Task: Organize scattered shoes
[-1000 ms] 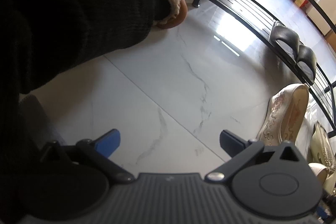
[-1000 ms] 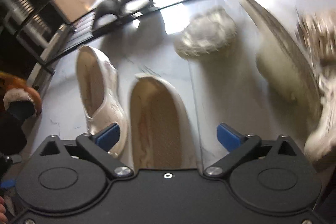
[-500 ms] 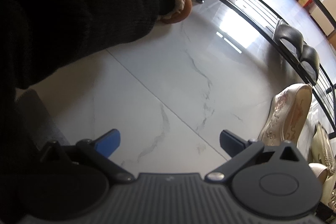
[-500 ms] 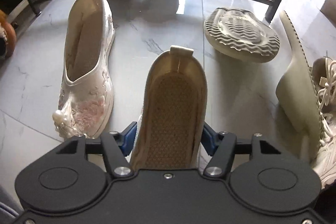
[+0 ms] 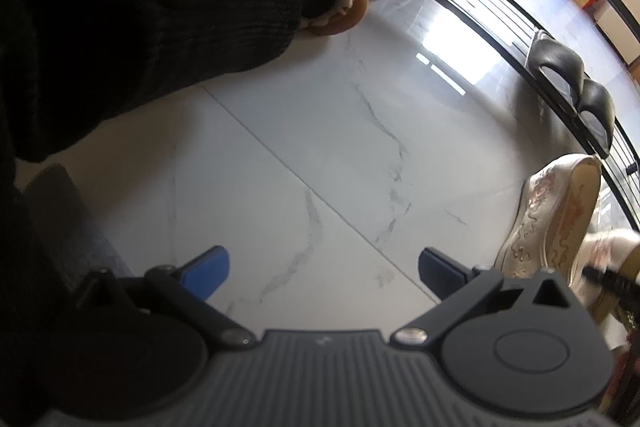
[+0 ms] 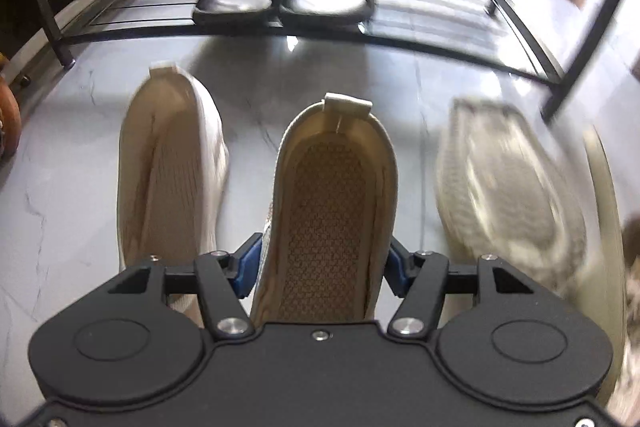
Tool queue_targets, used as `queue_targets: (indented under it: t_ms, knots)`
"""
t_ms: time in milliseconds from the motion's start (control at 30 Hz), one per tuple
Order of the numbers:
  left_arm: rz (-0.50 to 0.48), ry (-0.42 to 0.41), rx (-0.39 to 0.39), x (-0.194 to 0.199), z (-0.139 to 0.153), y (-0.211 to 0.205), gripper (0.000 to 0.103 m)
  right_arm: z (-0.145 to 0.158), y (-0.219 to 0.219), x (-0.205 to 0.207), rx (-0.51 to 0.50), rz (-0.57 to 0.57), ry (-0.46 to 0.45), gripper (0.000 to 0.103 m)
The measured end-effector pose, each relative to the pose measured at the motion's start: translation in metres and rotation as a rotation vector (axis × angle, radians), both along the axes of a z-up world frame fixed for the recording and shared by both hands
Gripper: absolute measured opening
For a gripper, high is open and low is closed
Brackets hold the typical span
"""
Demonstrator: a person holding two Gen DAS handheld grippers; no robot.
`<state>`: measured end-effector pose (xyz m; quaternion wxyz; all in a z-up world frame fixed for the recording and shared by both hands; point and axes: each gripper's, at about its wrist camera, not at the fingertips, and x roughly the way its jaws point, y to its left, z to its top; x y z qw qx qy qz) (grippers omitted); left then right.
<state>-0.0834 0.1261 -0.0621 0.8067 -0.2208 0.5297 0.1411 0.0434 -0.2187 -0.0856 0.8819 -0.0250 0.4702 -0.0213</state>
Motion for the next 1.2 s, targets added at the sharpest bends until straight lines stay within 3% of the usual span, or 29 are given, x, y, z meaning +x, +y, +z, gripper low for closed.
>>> queue_targets:
  t_ms: [267,633,1200]
  knots:
    - [0.005,0.019,-0.001,0.003,-0.004,-0.001,0.101,-0.005,0.014,0.027,0.044,0.013,0.018,0.060]
    - [-0.022,0.024,0.010,0.004,-0.005,-0.009,0.101,-0.009,0.011,0.026,0.157,-0.148,0.047,0.060]
    - [-0.067,0.014,0.018,0.003,-0.004,-0.019,0.101,-0.004,0.011,0.025,0.131,-0.113,0.013,0.065]
